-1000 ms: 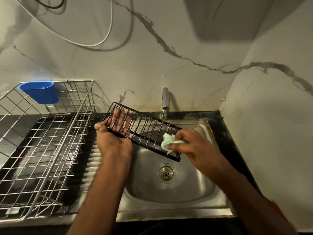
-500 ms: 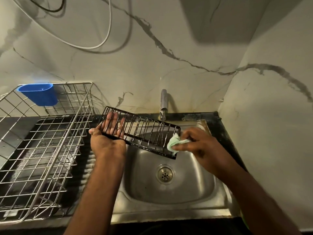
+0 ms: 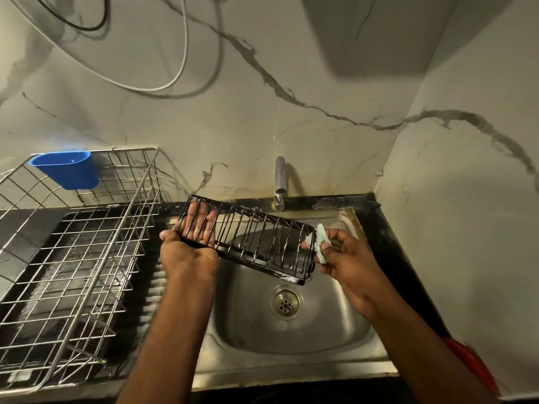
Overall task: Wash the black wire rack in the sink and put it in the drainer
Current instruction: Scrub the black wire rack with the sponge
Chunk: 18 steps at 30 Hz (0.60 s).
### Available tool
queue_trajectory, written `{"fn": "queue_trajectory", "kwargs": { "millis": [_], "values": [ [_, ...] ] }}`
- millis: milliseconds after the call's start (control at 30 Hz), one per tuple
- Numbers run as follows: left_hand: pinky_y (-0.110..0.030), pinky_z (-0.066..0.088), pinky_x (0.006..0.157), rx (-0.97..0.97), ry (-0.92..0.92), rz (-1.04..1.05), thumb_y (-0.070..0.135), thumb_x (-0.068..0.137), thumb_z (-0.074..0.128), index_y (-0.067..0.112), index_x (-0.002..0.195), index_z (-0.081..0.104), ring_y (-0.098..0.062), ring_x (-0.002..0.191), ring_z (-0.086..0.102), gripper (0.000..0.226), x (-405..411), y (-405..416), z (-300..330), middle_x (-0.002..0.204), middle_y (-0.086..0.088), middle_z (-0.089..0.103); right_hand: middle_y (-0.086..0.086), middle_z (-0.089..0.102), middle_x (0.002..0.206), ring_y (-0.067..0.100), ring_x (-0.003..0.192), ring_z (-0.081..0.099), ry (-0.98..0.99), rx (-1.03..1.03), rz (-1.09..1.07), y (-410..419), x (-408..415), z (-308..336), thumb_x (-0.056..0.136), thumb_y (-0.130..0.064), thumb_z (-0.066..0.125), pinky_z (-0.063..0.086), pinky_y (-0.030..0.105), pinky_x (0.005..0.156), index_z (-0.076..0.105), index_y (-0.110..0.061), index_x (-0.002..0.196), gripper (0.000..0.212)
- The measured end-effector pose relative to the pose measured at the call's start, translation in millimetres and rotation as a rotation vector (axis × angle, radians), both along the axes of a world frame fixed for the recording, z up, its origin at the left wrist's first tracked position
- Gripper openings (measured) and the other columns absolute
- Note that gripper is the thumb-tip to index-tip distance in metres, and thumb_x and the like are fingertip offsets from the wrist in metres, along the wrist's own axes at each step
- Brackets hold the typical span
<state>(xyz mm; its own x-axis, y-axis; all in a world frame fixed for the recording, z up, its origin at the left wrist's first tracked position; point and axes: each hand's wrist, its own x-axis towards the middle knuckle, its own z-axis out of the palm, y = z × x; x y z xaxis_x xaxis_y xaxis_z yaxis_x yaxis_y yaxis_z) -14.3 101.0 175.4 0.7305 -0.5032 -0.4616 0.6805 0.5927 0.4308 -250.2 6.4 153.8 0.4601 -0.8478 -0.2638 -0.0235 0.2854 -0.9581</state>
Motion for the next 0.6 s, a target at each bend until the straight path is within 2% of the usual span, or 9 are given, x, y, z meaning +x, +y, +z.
{"fn": "queue_trajectory", "kwargs": {
  "millis": [100, 200, 233, 300, 333, 367, 400, 467, 600],
  "values": [
    [-0.044, 0.052, 0.101, 0.007, -0.023, -0.031, 0.04, 0.112, 0.015, 0.003, 0.103, 0.06, -0.03, 0.109, 0.068, 0.059, -4.6, -4.3, 0.9, 0.096, -0.014, 0.075, 0.017, 0.071, 0.109, 0.014, 0.073, 0.059, -0.091, 0.097, -0.039, 0.0, 0.3, 9.7, 0.1, 0.002, 0.049, 0.049, 0.027, 0.065, 0.062, -0.01, 0.117, 0.025],
    [-0.051, 0.05, 0.101, 0.108, -0.101, -0.178, 0.058, 0.106, 0.021, 0.012, 0.122, 0.056, -0.03, 0.112, 0.065, 0.06, -19.7, -9.7, -0.8, 0.112, -0.014, 0.07, 0.009, 0.073, 0.095, 0.01, 0.069, 0.061, -0.202, 0.166, -0.059, 1.3, 2.1, 21.4, 0.099, 0.002, 0.05, 0.05, 0.025, 0.063, 0.062, -0.01, 0.117, 0.024],
    [-0.05, 0.05, 0.101, 0.146, -0.138, -0.249, 0.065, 0.103, 0.021, 0.012, 0.136, 0.052, -0.028, 0.106, 0.063, 0.069, -29.4, -11.1, -2.7, 0.116, -0.012, 0.068, 0.008, 0.074, 0.093, 0.01, 0.068, 0.061, -0.226, 0.177, -0.049, 2.7, 3.6, 25.0, 0.099, 0.002, 0.05, 0.05, 0.024, 0.063, 0.062, -0.01, 0.116, 0.024],
    [-0.042, 0.052, 0.085, 0.175, -0.239, -0.37, 0.074, 0.097, 0.022, 0.013, 0.154, 0.037, -0.022, 0.087, 0.059, 0.085, -55.9, -12.8, -3.8, 0.12, -0.001, 0.061, 0.006, 0.075, 0.087, 0.011, 0.068, 0.061, -0.212, 0.153, -0.036, 8.0, 11.3, 31.8, 0.098, 0.003, 0.052, 0.053, 0.023, 0.063, 0.064, -0.011, 0.111, 0.023],
    [-0.038, 0.051, 0.079, 0.164, -0.286, -0.42, 0.076, 0.095, 0.024, 0.012, 0.151, 0.041, -0.019, 0.083, 0.061, 0.087, -69.3, -13.3, -2.3, 0.103, -0.004, 0.068, 0.006, 0.075, 0.087, 0.011, 0.069, 0.062, -0.183, 0.129, -0.037, 11.4, 16.9, 34.1, 0.098, 0.003, 0.053, 0.054, 0.023, 0.063, 0.064, -0.011, 0.11, 0.022],
    [-0.037, 0.05, 0.078, 0.164, -0.334, -0.462, 0.077, 0.092, 0.027, 0.011, 0.14, 0.05, -0.018, 0.083, 0.064, 0.085, -79.9, -14.1, -0.3, 0.087, -0.007, 0.061, 0.007, 0.074, 0.091, 0.012, 0.07, 0.062, -0.145, 0.096, -0.043, 13.5, 21.7, 33.8, 0.097, 0.003, 0.054, 0.055, 0.023, 0.063, 0.064, -0.011, 0.111, 0.022],
    [-0.037, 0.051, 0.079, 0.174, -0.385, -0.498, 0.077, 0.09, 0.03, 0.01, 0.129, 0.057, -0.017, 0.082, 0.067, 0.081, -86.6, -14.8, 0.6, 0.092, -0.005, 0.07, 0.009, 0.072, 0.098, 0.012, 0.072, 0.063, -0.106, 0.064, -0.054, 15.1, 25.4, 33.3, 0.097, 0.002, 0.055, 0.055, 0.022, 0.063, 0.064, -0.011, 0.113, 0.022],
    [-0.04, 0.05, 0.085, 0.214, -0.508, -0.567, 0.073, 0.094, 0.03, 0.011, 0.115, 0.063, -0.019, 0.082, 0.067, 0.074, -92.6, -14.4, 0.0, 0.088, -0.003, 0.068, 0.01, 0.071, 0.105, 0.011, 0.074, 0.066, -0.045, 0.019, -0.081, 15.0, 27.2, 30.9, 0.097, 0.001, 0.056, 0.055, 0.021, 0.063, 0.063, -0.012, 0.114, 0.022],
    [-0.048, 0.06, 0.084, 0.299, -0.657, -0.549, 0.05, 0.108, 0.029, 0.005, 0.123, 0.061, -0.035, 0.1, 0.074, 0.058, -103.9, -16.2, -7.8, 0.109, -0.015, 0.076, 0.008, 0.075, 0.099, 0.02, 0.079, 0.074, -0.028, -0.045, -0.053, 11.5, 16.1, 29.6, 0.097, -0.001, 0.058, 0.056, 0.023, 0.064, 0.063, -0.011, 0.112, 0.019]
  ]
}}
